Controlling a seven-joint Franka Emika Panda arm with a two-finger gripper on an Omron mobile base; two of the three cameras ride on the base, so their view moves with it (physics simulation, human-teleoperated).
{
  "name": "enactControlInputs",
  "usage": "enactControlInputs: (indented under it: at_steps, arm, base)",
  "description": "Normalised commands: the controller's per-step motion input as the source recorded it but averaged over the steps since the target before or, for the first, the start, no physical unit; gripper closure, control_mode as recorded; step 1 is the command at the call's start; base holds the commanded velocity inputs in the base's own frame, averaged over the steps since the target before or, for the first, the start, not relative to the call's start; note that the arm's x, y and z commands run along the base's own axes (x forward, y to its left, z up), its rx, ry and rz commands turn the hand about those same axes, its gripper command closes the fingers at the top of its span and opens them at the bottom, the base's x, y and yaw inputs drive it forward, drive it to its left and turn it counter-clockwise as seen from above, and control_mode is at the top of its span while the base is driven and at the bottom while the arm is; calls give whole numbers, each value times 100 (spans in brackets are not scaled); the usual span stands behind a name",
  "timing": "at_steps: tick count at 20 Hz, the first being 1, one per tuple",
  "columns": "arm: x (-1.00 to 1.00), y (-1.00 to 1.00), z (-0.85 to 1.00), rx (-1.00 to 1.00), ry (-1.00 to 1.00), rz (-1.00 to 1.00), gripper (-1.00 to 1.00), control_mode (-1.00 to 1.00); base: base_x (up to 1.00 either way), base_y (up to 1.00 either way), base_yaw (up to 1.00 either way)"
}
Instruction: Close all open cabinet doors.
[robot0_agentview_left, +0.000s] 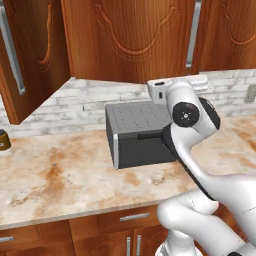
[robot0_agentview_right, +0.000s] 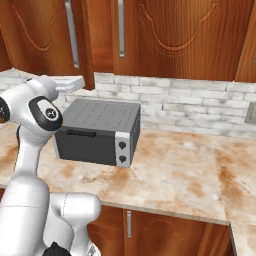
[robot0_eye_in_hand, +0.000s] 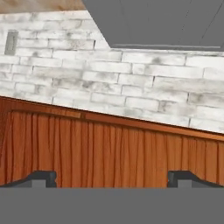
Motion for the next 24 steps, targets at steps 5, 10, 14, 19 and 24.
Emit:
enactControlInputs:
  at_steps: [5,10,14,19,24]
  arm:
    - [79,-20,0,0,0,0,-100,-100]
    - [85,-14,0,0,0,0,-100,-100]
    - [81,-9,0,0,0,0,-100,-100]
    - [69,-1,-4,0,1,0,-100,-100]
    - [60,0,-18,0,5,0,-100,-100]
  base:
    - [0,0,0]
    - [0,0,0]
    - [0,0,0]
    - [0,0,0]
    - [0,0,0]
